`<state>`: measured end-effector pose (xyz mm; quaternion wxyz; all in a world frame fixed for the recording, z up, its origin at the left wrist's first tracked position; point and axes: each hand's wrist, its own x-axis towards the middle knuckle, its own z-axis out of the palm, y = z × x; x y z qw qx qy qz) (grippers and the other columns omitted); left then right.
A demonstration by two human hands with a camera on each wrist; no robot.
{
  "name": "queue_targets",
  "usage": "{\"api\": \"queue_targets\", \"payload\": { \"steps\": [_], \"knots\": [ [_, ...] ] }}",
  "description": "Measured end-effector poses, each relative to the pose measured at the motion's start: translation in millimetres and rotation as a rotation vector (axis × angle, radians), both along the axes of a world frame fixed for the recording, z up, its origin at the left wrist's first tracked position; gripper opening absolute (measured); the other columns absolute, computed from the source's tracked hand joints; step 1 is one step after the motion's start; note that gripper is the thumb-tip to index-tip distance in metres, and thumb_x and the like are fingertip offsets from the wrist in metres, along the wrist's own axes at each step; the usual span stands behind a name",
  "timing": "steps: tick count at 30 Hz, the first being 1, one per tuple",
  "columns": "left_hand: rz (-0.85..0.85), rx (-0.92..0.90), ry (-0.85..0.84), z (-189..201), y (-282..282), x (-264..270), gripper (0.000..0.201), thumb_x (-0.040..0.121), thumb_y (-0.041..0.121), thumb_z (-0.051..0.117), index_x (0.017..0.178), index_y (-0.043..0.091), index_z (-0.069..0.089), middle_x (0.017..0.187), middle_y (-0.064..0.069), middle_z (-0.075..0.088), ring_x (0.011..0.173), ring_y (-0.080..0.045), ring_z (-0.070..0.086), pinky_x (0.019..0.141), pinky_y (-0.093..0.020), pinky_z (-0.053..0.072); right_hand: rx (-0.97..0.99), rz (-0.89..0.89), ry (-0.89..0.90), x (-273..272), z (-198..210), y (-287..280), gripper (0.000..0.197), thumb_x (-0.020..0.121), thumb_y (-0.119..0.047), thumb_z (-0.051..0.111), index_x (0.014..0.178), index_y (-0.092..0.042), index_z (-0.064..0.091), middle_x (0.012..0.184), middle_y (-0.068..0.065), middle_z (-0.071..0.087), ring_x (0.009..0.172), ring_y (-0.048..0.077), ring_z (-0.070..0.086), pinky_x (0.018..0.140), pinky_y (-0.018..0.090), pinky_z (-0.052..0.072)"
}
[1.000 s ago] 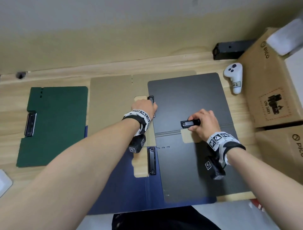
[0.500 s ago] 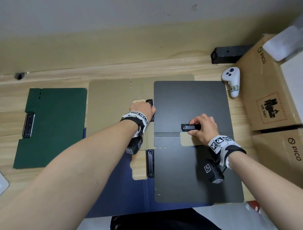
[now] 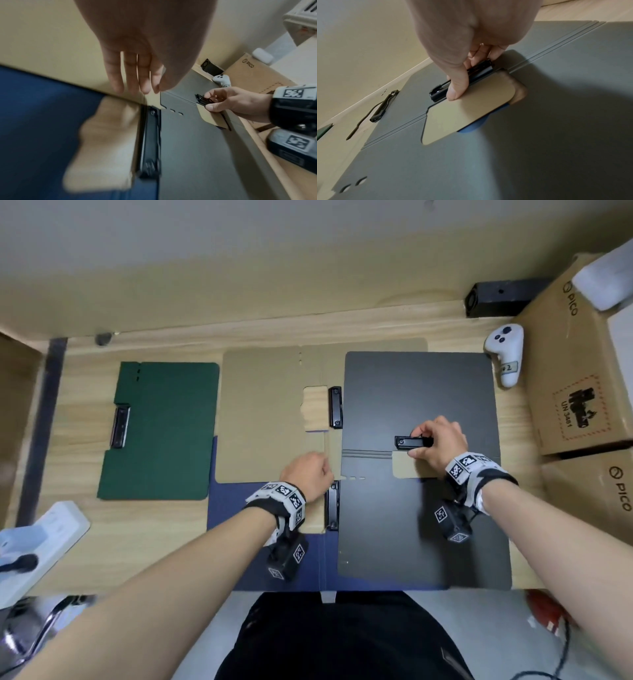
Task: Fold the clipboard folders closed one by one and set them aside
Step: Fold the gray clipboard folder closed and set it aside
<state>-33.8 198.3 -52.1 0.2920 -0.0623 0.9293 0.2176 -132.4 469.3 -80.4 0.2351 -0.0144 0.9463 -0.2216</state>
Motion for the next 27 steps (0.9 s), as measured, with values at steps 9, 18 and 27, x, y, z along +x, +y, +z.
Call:
{"api": "queue_targets", "payload": {
  "steps": [9,18,27],
  "knots": [
    [0.278,0.213,-0.230,-7.4,22.8,57.8,0.018,0.080,0.016,0.052,0.085,0.016,0.070,0.084,-0.004,0.076,0.072,-0.025,0.074,0.075,-0.032,0.060,0.093,0.005,0.031,9.6,4.5,-3.2,0.031,0.074,-0.031,0.079,0.103,-0.028,0.065,0.113,0.003,0.055,0.115,0.030,0.045,0.096,0.041,0.036],
    [0.290,0.323,-0.339,-5.2,17.6,54.4,0.002,0.083,0.020,0.064,0.085,0.021,0.062,0.066,0.006,0.061,0.055,-0.018,0.058,0.063,-0.024,0.050,0.046,0.053,-0.037,10.0,7.4,3.0,0.033,0.072,-0.030,0.082,0.100,-0.021,0.068,0.105,0.002,0.055,0.113,0.028,0.046,0.096,0.038,0.038],
    [0.288,0.318,-0.328,6.5,19.3,56.2,0.022,0.072,0.023,0.061,0.077,0.023,0.040,0.067,0.000,0.054,0.059,-0.024,0.053,0.064,-0.037,0.051,-0.036,-0.008,-0.023,13.5,18.2,2.1,0.026,0.075,-0.028,0.081,0.096,-0.021,0.068,0.099,0.001,0.051,0.111,0.028,0.042,0.099,0.040,0.040]
  ]
}}
